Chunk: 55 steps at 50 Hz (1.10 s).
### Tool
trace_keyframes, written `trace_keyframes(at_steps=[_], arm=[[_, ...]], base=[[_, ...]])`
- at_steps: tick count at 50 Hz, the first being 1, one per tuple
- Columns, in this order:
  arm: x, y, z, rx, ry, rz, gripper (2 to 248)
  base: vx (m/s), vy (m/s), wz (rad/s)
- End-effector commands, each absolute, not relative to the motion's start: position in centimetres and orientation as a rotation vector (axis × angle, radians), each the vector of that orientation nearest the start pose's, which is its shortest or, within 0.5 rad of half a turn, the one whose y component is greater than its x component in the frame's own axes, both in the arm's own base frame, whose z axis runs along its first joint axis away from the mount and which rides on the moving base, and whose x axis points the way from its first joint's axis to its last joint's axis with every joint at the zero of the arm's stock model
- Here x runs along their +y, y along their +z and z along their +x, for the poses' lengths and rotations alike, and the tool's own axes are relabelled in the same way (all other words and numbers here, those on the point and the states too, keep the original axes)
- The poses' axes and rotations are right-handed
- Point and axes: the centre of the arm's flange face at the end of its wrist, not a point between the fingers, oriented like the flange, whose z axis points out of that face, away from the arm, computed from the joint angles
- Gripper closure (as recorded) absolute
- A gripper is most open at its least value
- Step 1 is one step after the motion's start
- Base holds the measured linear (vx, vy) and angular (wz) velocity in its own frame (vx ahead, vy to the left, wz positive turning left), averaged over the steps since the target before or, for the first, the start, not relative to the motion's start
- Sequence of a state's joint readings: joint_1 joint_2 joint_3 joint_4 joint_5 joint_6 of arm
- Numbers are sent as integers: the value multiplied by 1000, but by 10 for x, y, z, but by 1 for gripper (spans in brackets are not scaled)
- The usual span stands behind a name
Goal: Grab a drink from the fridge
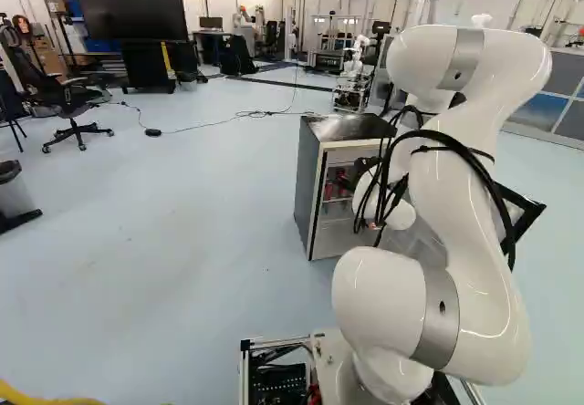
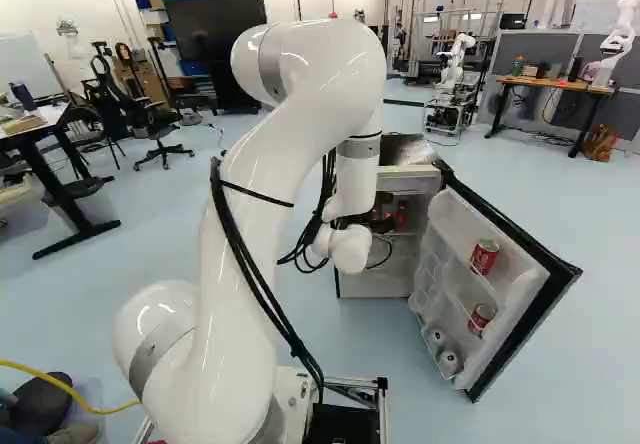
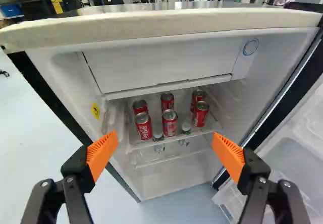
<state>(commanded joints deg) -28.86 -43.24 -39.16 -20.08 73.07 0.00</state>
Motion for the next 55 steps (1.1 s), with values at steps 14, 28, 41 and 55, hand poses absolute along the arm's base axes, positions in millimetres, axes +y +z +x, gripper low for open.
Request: trace_keyframes(at_steps=[14, 28, 41, 55], arm=[[-201, 161, 436, 215, -1807, -2633, 3], [-204, 140, 452, 202, -1798, -2631, 3], [-206, 120, 467, 189, -1793, -2628, 3], [-207, 99, 479, 179, -1786, -2626, 3]], base=[[0, 0, 0], [0, 0, 0], [0, 0, 0], [0, 0, 0]])
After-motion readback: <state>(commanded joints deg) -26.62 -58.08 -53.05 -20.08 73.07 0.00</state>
